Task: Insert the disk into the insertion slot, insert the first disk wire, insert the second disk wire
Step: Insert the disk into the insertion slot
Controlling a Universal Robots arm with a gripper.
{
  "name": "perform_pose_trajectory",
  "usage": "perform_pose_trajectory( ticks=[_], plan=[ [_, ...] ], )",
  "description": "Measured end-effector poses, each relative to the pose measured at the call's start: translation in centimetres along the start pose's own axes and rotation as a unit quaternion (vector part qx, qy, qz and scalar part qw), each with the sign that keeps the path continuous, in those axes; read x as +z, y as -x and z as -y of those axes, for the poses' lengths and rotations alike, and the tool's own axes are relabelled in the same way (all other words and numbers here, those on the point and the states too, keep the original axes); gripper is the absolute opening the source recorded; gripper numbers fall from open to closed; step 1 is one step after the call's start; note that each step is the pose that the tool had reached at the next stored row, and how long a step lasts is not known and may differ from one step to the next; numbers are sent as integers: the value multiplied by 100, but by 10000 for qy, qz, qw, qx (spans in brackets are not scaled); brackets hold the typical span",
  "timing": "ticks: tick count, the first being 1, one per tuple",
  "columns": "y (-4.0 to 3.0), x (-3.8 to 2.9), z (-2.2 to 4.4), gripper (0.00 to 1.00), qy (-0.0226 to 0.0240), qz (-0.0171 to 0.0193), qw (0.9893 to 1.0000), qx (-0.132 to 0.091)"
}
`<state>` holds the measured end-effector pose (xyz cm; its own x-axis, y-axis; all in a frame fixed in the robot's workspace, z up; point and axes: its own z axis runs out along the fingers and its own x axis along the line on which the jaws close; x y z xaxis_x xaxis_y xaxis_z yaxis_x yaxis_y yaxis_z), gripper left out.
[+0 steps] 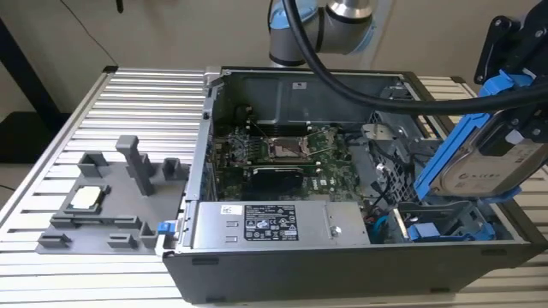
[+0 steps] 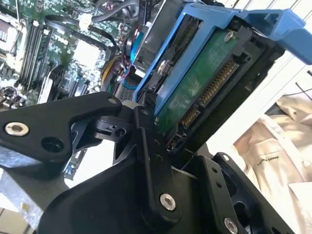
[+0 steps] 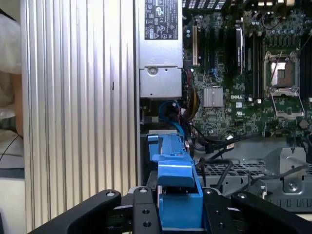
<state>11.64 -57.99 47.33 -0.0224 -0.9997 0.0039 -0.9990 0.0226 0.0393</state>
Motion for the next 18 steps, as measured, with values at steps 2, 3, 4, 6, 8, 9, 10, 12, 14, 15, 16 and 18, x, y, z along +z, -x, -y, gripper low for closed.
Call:
perform_pose_trajectory(
  ticks=[2,3,4,6,8,9,10,12,14,15,16,18],
  plan=[
    [0,3,1,33,0,0,10000,3],
    [-1,5,3,33,0,1,10000,5],
    [-3,8,5,33,0,2,10000,7],
    [-7,11,6,33,0,1,10000,14],
    [-13,18,7,33,0,1,10000,23],
    [-16,22,8,33,0,0,10000,25],
    [-19,30,8,33,0,1,10000,28],
    [-22,50,9,33,0,0,10000,34],
    [-23,78,10,33,-1,0,10000,37],
    [-24,95,11,33,-2,1,10000,39],
    [-24,111,12,33,-2,2,10000,40],
    [-24,138,14,33,-2,9,10000,40]
  ],
)
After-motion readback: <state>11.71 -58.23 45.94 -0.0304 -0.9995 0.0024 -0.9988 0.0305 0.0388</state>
